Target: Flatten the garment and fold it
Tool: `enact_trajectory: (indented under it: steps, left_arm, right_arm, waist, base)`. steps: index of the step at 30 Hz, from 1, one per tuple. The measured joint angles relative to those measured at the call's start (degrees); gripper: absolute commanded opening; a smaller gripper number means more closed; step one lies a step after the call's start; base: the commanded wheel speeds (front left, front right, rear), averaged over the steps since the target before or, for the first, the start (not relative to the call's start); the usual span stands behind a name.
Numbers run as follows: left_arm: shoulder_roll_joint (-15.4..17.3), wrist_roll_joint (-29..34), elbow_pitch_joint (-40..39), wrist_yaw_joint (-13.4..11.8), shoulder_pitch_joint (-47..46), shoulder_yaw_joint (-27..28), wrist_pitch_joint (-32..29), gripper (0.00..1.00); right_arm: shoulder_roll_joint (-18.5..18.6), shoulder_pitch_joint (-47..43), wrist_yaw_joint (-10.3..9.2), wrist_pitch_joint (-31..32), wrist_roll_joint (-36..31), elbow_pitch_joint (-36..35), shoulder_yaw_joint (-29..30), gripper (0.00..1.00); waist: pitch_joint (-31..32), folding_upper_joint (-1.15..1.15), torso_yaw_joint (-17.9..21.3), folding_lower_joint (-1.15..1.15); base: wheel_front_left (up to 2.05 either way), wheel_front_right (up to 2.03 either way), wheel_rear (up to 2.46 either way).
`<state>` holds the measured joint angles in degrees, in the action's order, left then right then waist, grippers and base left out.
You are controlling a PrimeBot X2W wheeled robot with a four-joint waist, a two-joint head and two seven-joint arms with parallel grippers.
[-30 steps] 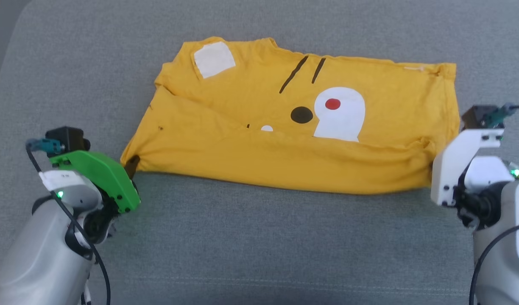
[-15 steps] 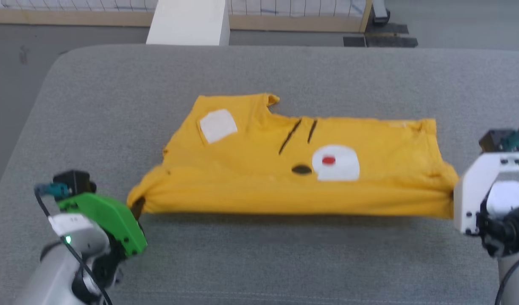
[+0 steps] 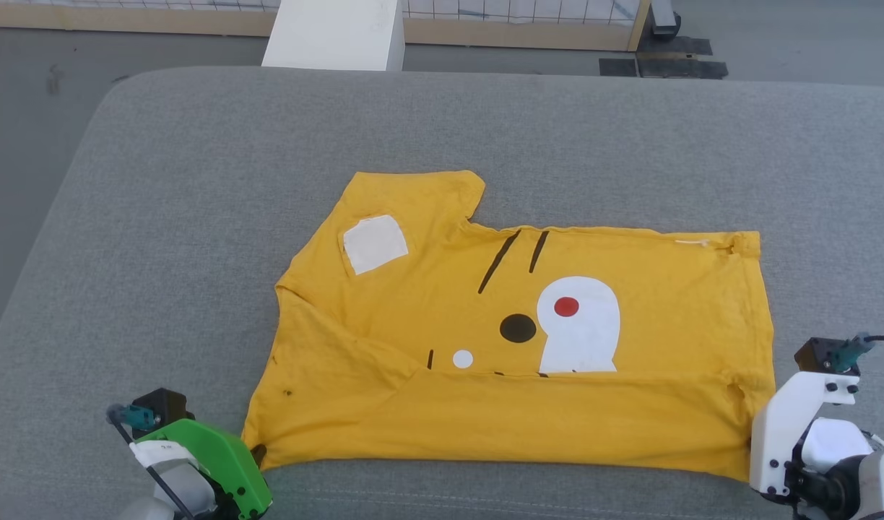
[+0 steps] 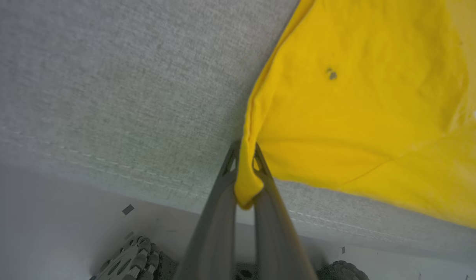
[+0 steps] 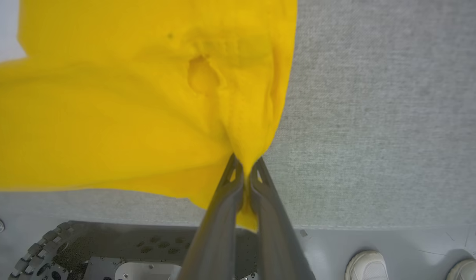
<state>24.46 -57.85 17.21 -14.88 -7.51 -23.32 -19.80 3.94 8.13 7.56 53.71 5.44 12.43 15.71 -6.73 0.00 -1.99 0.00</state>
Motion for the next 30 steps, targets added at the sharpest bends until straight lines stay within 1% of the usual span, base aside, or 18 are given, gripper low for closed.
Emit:
enact_trajectory:
  steps: [1,2,3,4,5,7,11,16,18,20,22,24,25,27,30]
  left_arm:
    - [-0.41,-0.18,1.29,0.31,-0.24,0.04,0.24,0.00]
    - [-0.74,-0.27,2.24,0.75,-0.71,0.08,0.46,0.04]
    - [-0.89,-0.32,3.01,0.92,-1.07,0.11,0.78,0.78]
    - [-1.05,-0.32,3.79,1.25,-1.43,0.14,0.96,1.00]
    - [-1.09,-0.32,4.34,1.32,-1.75,0.12,1.22,1.00]
    - [-0.79,-0.25,4.82,1.38,-2.50,0.31,1.52,1.00]
    - [1.81,1.40,4.02,1.74,-4.70,0.18,1.25,1.00]
    - [5.01,2.92,-2.16,1.15,-8.17,1.16,0.74,1.00]
    - [5.68,3.61,-3.97,1.18,-10.51,1.04,0.65,1.00]
    - [6.01,5.41,-5.04,1.72,-13.77,0.24,0.65,1.00]
    - [5.94,7.24,-4.95,3.16,-17.39,-0.97,0.92,1.00]
    - [5.76,9.71,-3.98,6.23,-21.90,-2.97,2.07,1.00]
    - [5.33,11.10,-2.91,7.75,-24.68,-3.70,3.23,1.00]
    - [4.09,12.35,0.23,10.34,-30.15,-5.17,3.45,1.00]
    - [2.57,14.06,5.32,12.65,-36.73,-6.23,3.85,1.00]
  right_arm:
    - [-0.22,0.00,0.00,-0.96,-0.20,0.87,0.04,0.00]
    - [-0.41,0.01,0.00,-1.70,-0.47,1.83,0.14,0.00]
    - [-0.57,0.03,0.00,-2.27,-0.48,2.45,0.36,0.00]
    - [-0.69,0.10,0.00,-3.10,-0.46,2.89,0.53,0.31]
    - [-0.74,0.26,0.00,-3.97,-0.45,3.46,0.53,1.00]
    - [-0.76,0.63,0.00,-5.11,-0.45,4.17,0.59,1.00]
    - [-0.82,1.68,-0.01,-6.65,0.91,3.28,1.56,1.00]
    - [-0.83,3.34,-0.01,-7.65,4.17,-2.45,2.83,1.00]
    - [-0.80,4.19,-0.01,-7.67,4.61,-4.83,3.34,1.00]
    - [-0.71,5.43,-0.01,-7.54,4.69,-6.90,3.53,1.00]
    - [-0.73,6.70,-0.01,-7.02,4.76,-8.42,3.59,1.00]
    - [-0.75,7.79,-0.01,-6.45,4.81,-9.70,3.57,1.00]
    - [-0.77,8.42,-0.01,-6.31,4.90,-10.35,3.52,1.00]
    - [-0.74,9.72,-0.01,-6.33,5.11,-11.44,3.07,1.00]
    - [-0.82,11.01,-0.01,-6.31,5.15,-13.02,1.38,1.00]
  waist:
    - [-0.14,0.00,0.04,0.00]
    - [-0.22,0.00,0.12,0.00]
    - [-0.24,0.00,0.20,0.00]
    - [-0.24,0.00,0.30,0.00]
    - [-0.21,0.00,0.40,0.00]
    - [0.03,0.00,0.54,0.00]
    - [0.81,0.00,0.68,0.00]
    - [1.42,0.00,0.94,0.00]
    - [1.19,0.00,1.13,0.00]
    - [0.68,0.00,1.42,0.00]
    - [-0.06,0.00,1.72,0.00]
    - [-1.03,0.00,2.00,0.00]
    - [-1.66,0.00,2.15,0.00]
    - [-3.12,0.00,2.49,0.00]
    - [-5.39,0.00,3.22,0.00]
  base:
    - [0.00,0.00,0.00]
    - [0.00,0.00,0.00]
    - [0.00,0.00,0.00]
    - [0.00,0.00,0.00]
    - [0.00,0.00,0.00]
    - [0.00,0.00,0.00]
    - [0.00,0.00,0.00]
    - [0.00,0.00,0.00]
    - [0.00,0.00,0.00]
    - [0.00,0.00,0.00]
    - [0.00,0.00,0.00]
    - [0.00,0.00,0.00]
    - [0.00,0.00,0.00]
    - [0.00,0.00,0.00]
    - [0.00,0.00,0.00]
